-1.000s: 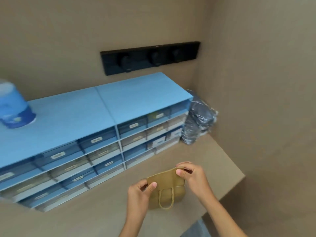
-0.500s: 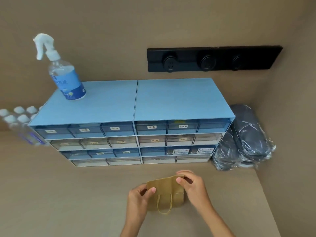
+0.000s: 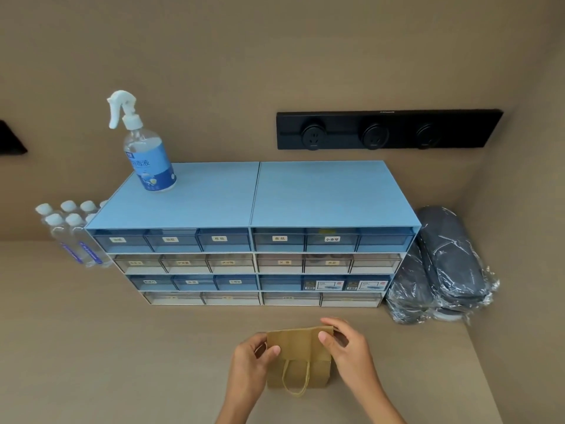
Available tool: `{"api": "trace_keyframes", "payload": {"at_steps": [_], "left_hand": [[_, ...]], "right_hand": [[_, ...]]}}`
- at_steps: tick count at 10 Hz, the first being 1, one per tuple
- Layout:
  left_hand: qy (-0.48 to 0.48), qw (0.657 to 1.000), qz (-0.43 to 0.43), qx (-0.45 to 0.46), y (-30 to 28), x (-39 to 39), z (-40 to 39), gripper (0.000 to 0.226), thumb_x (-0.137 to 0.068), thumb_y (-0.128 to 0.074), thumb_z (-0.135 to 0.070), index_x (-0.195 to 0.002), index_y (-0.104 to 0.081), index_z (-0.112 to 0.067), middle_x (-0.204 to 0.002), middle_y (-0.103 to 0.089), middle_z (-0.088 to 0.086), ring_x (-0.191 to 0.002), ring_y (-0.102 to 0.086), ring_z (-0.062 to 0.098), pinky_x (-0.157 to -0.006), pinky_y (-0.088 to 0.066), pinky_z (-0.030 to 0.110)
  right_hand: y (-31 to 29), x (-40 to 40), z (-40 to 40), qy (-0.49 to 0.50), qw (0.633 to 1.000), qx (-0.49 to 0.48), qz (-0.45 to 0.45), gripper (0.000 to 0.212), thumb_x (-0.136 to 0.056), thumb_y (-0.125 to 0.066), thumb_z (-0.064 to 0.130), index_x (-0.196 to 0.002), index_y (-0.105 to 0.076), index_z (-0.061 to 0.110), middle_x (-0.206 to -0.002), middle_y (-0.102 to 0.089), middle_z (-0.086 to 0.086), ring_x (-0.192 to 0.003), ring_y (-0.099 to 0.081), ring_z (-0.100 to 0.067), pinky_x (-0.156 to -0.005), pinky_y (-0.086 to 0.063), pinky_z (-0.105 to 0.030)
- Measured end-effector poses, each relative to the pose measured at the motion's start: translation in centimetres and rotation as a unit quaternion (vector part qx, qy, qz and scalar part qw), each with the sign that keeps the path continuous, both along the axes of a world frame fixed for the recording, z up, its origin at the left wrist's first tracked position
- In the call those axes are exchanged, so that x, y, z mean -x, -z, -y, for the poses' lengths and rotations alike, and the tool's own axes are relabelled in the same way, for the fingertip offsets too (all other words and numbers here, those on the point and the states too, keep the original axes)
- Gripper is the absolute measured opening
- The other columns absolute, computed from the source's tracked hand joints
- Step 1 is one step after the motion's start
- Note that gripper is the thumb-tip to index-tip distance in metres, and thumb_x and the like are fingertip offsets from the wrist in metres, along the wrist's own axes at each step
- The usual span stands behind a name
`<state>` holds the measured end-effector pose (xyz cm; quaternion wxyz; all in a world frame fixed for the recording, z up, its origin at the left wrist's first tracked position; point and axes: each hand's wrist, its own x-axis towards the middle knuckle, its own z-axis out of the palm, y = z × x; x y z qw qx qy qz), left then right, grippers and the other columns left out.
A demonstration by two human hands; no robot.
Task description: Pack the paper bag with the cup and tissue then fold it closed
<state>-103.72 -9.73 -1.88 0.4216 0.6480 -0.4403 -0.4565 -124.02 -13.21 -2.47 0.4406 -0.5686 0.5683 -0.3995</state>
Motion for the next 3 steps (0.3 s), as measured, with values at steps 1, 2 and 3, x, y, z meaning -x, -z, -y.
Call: {"api": "trace_keyframes", "payload": {"at_steps": [1, 2, 3], "left_hand": [[0.004, 1.0, -0.009, 0.003, 0.0, -0.3, 0.2, 0.032, -0.081, -0.07, 0.005, -0.095, -0.073, -0.025, -0.092, -0.08, -0.005, -0.096, -0.072, 0.014, -0.092, -0.054, 0.037], [0.006, 1.0, -0.014, -0.002, -0.1, -0.5, 0.2, 0.04, -0.082, -0.071, 0.0, -0.108, -0.065, -0.03, -0.113, -0.073, -0.005, -0.112, -0.064, 0.013, -0.105, -0.046, 0.037], [-0.001, 1.0, 0.012, 0.011, -0.6, -0.7, 0.4, 0.049, -0.083, -0.073, -0.007, -0.128, -0.057, -0.021, -0.129, -0.063, 0.0, -0.124, -0.056, 0.016, -0.107, -0.04, 0.028]], "right_hand": [[-0.6, 0.0, -0.2, 0.006, 1.0, -0.007, -0.004, 0.029, -0.086, -0.071, 0.019, -0.109, -0.066, 0.036, -0.115, -0.066, 0.015, -0.11, -0.056, 0.006, -0.089, -0.04, -0.006], [-1.5, -0.1, -0.5, 0.006, 1.0, -0.003, -0.007, 0.032, -0.086, -0.07, 0.024, -0.106, -0.061, 0.046, -0.117, -0.06, 0.026, -0.111, -0.051, 0.012, -0.089, -0.037, -0.006], [-2.5, -0.1, -0.5, 0.003, 1.0, 0.022, -0.012, 0.032, -0.088, -0.068, 0.027, -0.107, -0.057, 0.05, -0.121, -0.056, 0.029, -0.116, -0.049, 0.009, -0.091, -0.034, -0.008]]}}
